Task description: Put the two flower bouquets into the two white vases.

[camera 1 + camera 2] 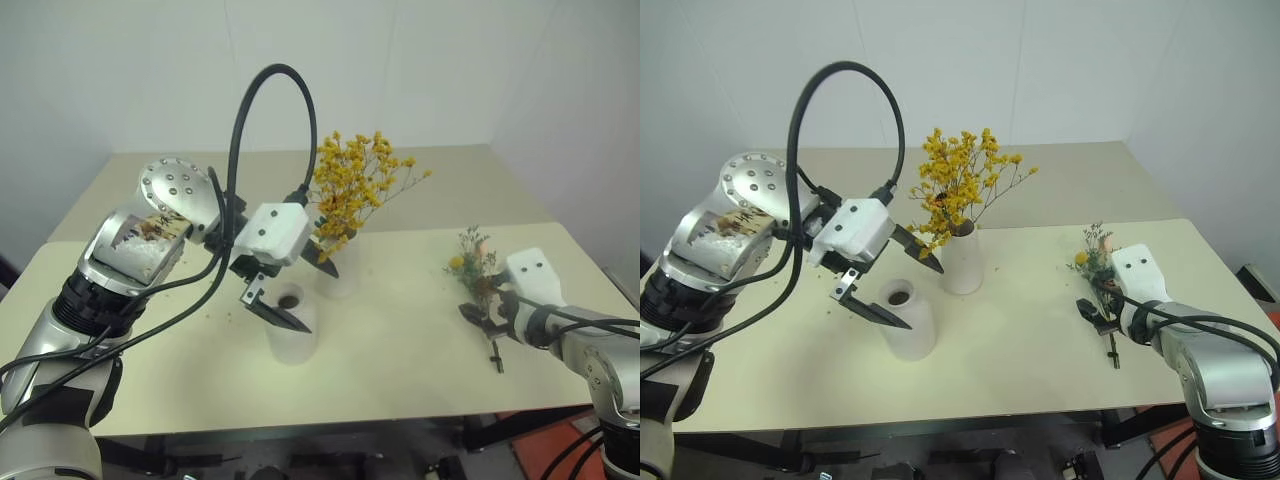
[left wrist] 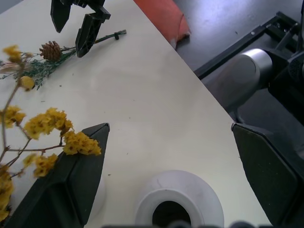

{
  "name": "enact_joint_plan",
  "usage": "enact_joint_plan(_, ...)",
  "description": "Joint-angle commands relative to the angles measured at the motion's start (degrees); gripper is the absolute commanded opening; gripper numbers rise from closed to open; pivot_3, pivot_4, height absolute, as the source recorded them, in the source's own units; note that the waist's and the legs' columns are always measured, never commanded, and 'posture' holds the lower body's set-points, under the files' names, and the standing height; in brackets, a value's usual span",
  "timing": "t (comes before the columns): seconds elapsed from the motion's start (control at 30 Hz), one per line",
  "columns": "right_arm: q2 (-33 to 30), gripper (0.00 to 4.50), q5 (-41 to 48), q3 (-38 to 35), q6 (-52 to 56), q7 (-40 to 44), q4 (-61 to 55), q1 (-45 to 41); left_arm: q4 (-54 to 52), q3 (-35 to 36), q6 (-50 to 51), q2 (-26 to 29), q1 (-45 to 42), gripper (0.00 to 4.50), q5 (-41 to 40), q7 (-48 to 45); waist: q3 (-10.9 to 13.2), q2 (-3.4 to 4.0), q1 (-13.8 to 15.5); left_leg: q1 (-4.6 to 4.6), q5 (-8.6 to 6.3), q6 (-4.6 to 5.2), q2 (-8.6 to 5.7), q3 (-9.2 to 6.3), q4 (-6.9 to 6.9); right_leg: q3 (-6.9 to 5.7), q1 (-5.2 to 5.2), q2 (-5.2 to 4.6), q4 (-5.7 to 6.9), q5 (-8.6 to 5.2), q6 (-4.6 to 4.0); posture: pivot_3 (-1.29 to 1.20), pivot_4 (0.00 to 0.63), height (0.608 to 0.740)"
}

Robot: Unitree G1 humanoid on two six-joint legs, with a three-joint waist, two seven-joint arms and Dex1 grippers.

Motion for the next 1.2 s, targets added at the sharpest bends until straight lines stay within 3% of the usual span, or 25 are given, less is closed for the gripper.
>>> enact_joint_plan(0.03, -0.8, 4.47, -1.2, -0.3, -3.9, 0.2, 3.5, 0.1, -1.7, 0.1, -1.1, -0.2, -0.6, 4.5, 1.3, -0.2, 0.0, 0.0, 0.0, 0.0, 0.0, 0.0, 0.0, 0.0, 0.0, 0.0, 0.0, 0.0, 0.0, 0.0, 0.0, 0.0, 0.15, 0.74)
enact_joint_plan(0.37, 1.0, 4.47, -2.3, 3.1, -12.5, 3.0, 20.5, -6.4, 0.8, -1.1, -2.1, -1.3, -0.7, 4.5, 5.0, -0.2, 0.0, 0.0, -0.1, 0.12, -0.01, 0.02, 0.01, 0.17, -0.01, 0.17, 0.0, 0.03, 0.03, 0.0, 0.02, 0.0, 0.15, 0.74)
enact_joint_plan(0.5, 1.2, 3.61, -2.4, 4.0, -14.4, 4.0, 24.9, -9.2, 0.5, -0.5, -1.5, -1.4, -0.4, 4.5, 5.2, -0.2, 0.0, 0.0, -0.1, 0.12, -0.03, 0.05, 0.02, 0.19, -0.02, 0.19, 0.0, 0.03, 0.01, 0.0, 0.02, 0.0, 0.15, 0.74)
enact_joint_plan(0.87, 1.8, 0.06, -2.6, 4.1, -12.9, 3.5, 26.4, -10.3, -0.8, 1.2, -0.4, -0.3, 0.7, 4.5, 4.3, 0.4, 0.0, 0.0, -0.1, 0.14, -0.04, 0.07, 0.02, 0.24, -0.01, 0.23, 0.0, 0.03, 0.01, 0.01, 0.02, 0.0, 0.15, 0.74)
enact_joint_plan(0.97, 1.7, 0.02, -2.5, 2.7, -12.1, 2.3, 23.7, -9.2, -1.0, 1.7, -0.5, 0.1, 1.1, 4.5, 3.8, 0.2, 0.0, 0.0, -0.1, 0.15, -0.04, 0.07, 0.02, 0.24, -0.02, 0.23, 0.0, 0.03, 0.02, 0.01, 0.03, 0.0, 0.15, 0.74)
enact_joint_plan(1.2, 4.9, 0.02, -7.2, -4.8, -16.2, -9.3, 11.0, -4.2, -0.2, 4.5, 1.6, 0.4, 1.4, 4.5, 2.0, 1.8, 0.0, 0.0, 0.0, 0.11, -0.04, 0.07, 0.01, 0.24, -0.01, 0.23, -0.01, 0.02, 0.02, 0.0, 0.04, 0.0, 0.15, 0.74)
